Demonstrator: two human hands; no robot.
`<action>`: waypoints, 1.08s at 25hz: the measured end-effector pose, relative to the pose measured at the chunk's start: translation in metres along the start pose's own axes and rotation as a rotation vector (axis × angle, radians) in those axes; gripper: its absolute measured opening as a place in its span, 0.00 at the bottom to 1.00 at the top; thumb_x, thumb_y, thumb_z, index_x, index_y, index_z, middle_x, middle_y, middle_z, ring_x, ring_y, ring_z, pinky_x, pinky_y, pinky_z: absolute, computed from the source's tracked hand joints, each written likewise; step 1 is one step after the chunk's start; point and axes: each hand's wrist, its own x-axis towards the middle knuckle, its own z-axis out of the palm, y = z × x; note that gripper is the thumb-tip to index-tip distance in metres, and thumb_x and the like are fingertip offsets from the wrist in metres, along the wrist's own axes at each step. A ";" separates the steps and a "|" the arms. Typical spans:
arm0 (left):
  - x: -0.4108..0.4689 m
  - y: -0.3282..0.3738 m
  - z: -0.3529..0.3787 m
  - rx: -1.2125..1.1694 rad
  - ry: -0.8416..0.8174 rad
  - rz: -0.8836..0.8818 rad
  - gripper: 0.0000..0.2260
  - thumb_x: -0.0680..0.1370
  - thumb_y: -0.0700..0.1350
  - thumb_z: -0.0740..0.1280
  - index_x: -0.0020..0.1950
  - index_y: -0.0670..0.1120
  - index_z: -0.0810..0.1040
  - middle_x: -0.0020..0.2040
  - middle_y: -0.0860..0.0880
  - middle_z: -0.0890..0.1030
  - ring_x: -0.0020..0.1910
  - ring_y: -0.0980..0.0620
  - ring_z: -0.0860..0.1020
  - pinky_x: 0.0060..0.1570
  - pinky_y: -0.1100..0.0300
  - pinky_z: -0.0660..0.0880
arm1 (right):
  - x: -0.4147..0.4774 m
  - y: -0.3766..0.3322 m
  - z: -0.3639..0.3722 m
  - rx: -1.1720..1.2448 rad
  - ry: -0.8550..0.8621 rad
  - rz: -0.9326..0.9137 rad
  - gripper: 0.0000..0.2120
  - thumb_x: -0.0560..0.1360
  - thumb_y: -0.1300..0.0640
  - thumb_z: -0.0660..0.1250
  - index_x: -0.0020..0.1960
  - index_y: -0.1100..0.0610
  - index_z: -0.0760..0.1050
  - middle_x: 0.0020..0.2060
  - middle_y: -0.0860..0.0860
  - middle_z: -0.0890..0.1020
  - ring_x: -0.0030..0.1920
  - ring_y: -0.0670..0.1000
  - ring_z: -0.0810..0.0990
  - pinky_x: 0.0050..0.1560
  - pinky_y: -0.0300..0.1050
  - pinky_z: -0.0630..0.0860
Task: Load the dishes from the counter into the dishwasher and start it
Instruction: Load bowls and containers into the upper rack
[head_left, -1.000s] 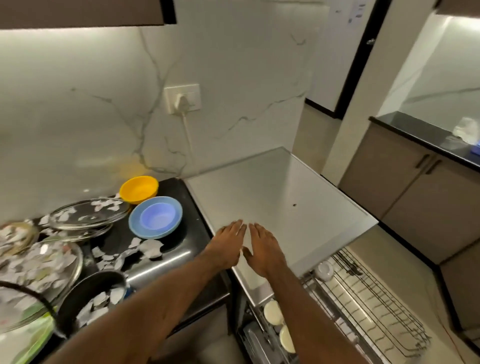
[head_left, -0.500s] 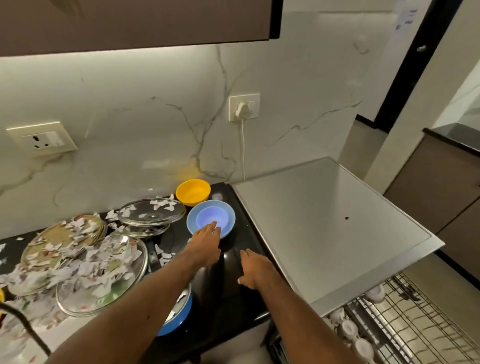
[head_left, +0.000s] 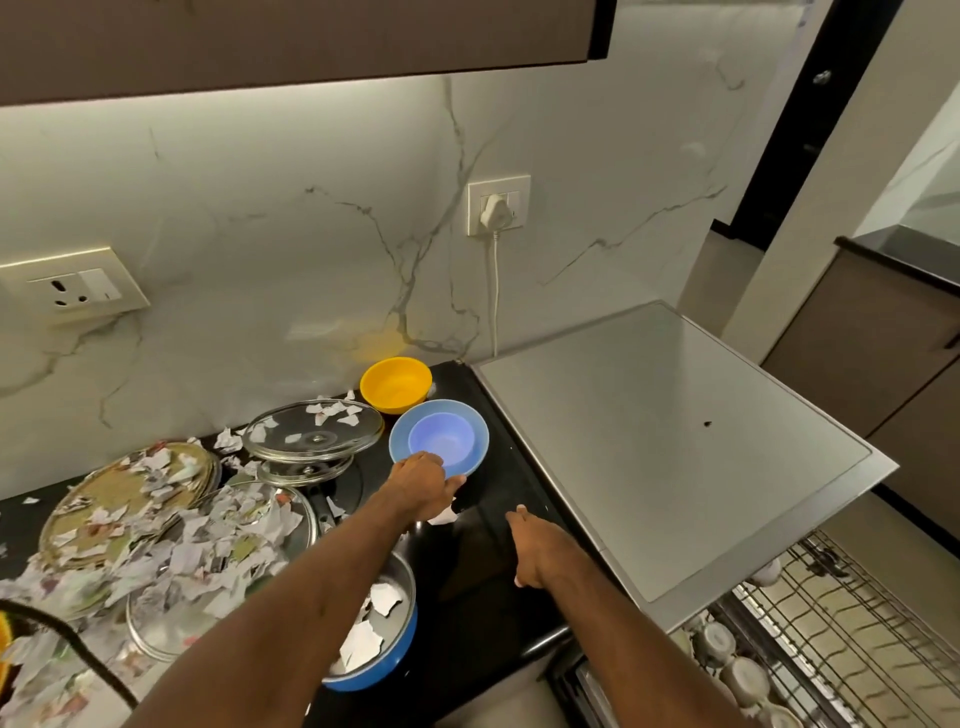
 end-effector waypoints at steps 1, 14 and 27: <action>0.002 -0.002 0.001 -0.021 0.014 -0.004 0.30 0.82 0.67 0.54 0.67 0.46 0.78 0.68 0.48 0.77 0.65 0.47 0.74 0.66 0.47 0.71 | -0.001 0.001 0.000 0.017 -0.006 0.003 0.51 0.73 0.61 0.78 0.85 0.55 0.50 0.85 0.51 0.48 0.82 0.58 0.60 0.77 0.59 0.67; -0.023 -0.006 -0.039 -0.412 0.411 0.250 0.12 0.81 0.38 0.69 0.62 0.48 0.85 0.65 0.48 0.78 0.62 0.48 0.78 0.59 0.57 0.73 | -0.008 0.000 -0.002 0.059 0.018 0.031 0.53 0.72 0.59 0.81 0.85 0.53 0.51 0.85 0.50 0.51 0.79 0.61 0.65 0.76 0.59 0.69; -0.014 0.018 -0.026 -1.789 0.202 -0.186 0.12 0.85 0.37 0.62 0.67 0.40 0.80 0.64 0.41 0.81 0.63 0.39 0.80 0.57 0.45 0.80 | -0.012 0.023 0.003 0.609 0.235 -0.086 0.44 0.77 0.46 0.74 0.85 0.47 0.53 0.81 0.51 0.66 0.75 0.53 0.73 0.75 0.53 0.71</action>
